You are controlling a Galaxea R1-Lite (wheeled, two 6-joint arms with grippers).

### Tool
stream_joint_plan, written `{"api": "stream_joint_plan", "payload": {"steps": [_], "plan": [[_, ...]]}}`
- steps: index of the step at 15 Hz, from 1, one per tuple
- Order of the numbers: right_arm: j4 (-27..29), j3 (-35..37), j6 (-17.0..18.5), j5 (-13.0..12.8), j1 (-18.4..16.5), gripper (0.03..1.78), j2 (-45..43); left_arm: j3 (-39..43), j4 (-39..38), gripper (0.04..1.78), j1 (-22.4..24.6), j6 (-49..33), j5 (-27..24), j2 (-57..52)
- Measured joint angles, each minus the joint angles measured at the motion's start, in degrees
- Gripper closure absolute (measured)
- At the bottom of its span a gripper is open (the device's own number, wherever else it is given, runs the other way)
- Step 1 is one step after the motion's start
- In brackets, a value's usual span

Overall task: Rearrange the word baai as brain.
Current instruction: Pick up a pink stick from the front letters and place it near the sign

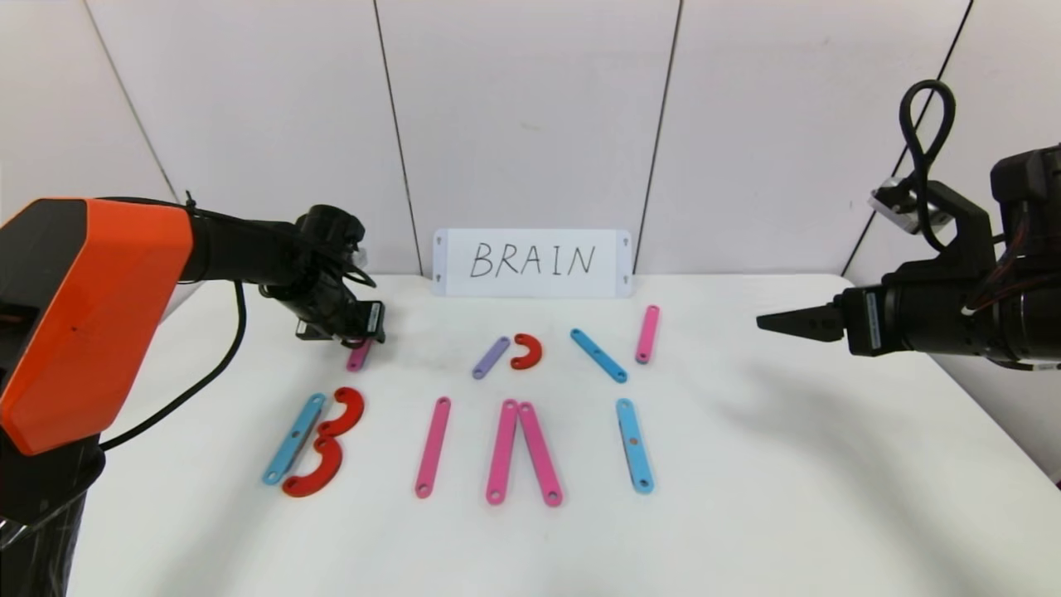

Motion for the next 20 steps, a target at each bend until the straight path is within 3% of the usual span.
{"api": "stream_joint_plan", "payload": {"steps": [3,6,14,20], "plan": [[-0.13,0.06,0.05,-0.06,0.0,0.07,0.0,0.72,0.52,0.27,-0.37,-1.08,0.0,-2.27],[-0.17,0.06,0.05,-0.04,0.0,0.07,-0.02,4.53,0.66,0.08,-2.67,-1.13,-0.02,-6.95],[-0.17,0.09,0.07,-0.09,-0.01,0.07,0.0,19.88,2.43,0.07,-16.13,-1.41,0.06,-18.82],[-0.17,0.11,0.09,-0.2,-0.11,0.07,0.0,22.44,2.73,0.07,-20.37,-4.08,-0.02,-18.12]]}}
